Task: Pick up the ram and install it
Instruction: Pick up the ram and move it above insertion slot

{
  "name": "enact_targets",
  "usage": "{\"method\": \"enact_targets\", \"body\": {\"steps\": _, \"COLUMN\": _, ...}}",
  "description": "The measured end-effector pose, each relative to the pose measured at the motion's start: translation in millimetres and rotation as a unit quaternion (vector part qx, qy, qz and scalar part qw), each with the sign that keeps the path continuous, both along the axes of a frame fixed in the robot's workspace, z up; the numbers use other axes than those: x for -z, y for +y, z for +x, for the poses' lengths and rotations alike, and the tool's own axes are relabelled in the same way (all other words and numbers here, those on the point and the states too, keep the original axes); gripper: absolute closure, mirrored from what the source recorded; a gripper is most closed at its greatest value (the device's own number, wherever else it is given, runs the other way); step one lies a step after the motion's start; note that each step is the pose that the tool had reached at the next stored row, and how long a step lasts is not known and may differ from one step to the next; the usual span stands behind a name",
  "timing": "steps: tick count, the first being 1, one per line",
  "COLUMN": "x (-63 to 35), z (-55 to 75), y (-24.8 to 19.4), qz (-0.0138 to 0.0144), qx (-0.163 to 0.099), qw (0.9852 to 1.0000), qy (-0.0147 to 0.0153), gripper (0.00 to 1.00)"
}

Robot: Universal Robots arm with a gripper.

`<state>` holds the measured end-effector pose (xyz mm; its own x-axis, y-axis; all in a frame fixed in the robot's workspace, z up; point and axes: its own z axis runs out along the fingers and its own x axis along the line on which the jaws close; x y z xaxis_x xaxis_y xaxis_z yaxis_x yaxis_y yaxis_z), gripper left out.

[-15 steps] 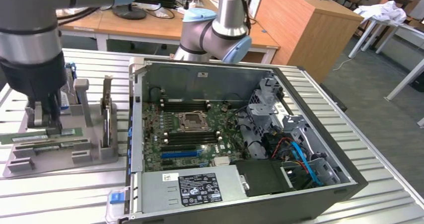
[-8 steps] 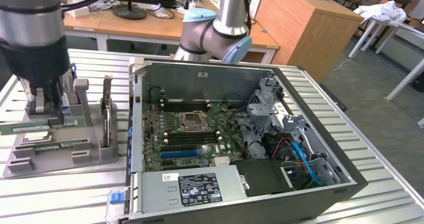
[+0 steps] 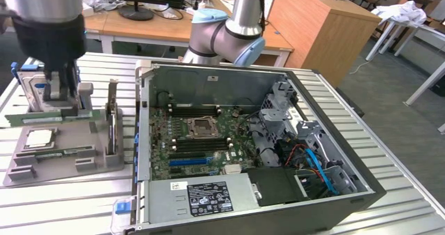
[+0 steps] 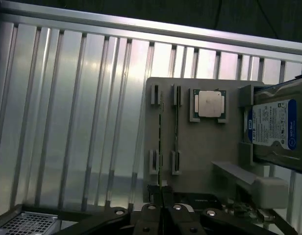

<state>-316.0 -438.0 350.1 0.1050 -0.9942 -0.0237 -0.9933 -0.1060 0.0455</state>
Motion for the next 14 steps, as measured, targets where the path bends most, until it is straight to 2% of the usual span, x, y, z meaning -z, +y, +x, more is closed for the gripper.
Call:
{"method": "enact_targets", "body": {"steps": 9, "x": -41.1, "z": 34.7, "y": 0.0, "qz": 0.0093, "qx": 0.000, "qw": 1.0000, "qy": 0.0000, "gripper": 0.88}}
{"method": "enact_targets", "body": {"steps": 12, "x": -54.3, "z": 47.3, "y": 0.0, "qz": 0.0112, "qx": 0.000, "qw": 0.9999, "qy": 0.0000, "gripper": 0.88}}
{"method": "enact_targets", "body": {"steps": 14, "x": -59.7, "z": 55.9, "y": 0.0, "qz": 0.0121, "qx": 0.000, "qw": 0.9999, "qy": -0.0001, "gripper": 0.88}}
